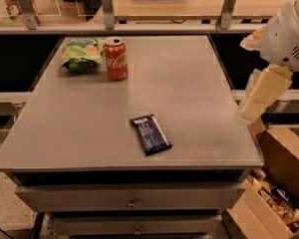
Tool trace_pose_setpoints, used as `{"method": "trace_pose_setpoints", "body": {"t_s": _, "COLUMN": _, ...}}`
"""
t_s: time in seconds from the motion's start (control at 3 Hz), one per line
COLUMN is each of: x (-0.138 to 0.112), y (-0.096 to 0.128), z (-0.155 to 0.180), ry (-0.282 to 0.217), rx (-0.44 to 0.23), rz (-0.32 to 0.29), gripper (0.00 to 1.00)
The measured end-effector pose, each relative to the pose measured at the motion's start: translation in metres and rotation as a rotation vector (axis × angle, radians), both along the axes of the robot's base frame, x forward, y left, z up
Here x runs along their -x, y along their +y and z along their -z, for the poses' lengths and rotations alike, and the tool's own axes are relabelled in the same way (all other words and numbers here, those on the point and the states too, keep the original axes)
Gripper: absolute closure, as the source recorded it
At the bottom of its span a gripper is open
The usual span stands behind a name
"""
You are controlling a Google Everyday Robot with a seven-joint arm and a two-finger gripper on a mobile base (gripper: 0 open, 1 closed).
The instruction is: Move coke can near rxbar blueberry
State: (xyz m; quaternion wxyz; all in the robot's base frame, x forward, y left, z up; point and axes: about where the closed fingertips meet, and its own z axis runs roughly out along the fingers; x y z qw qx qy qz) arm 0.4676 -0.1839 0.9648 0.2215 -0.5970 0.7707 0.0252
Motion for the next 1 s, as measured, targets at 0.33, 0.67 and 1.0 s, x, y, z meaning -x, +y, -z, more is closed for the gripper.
{"method": "trace_pose_setpoints", "body": {"t_s": 0.33, "x": -0.017, "y": 0.02, "z": 0.005, "ry": -0.004, "rx": -0.081, "rz": -0.008, "gripper": 0.0}}
{"method": "trace_pose_setpoints", "body": {"t_s": 0.67, "x": -0.037, "y": 0.041, "z": 0.02, "ry": 0.017, "rx": -0.176, "rz": 0.005, "gripper": 0.0}}
{"method": "trace_pose_setpoints", "body": {"t_s": 1.0, "x": -0.055, "y": 0.064, "z": 0.038, "ry": 0.037, "rx": -0.276, "rz": 0.014, "gripper": 0.0}}
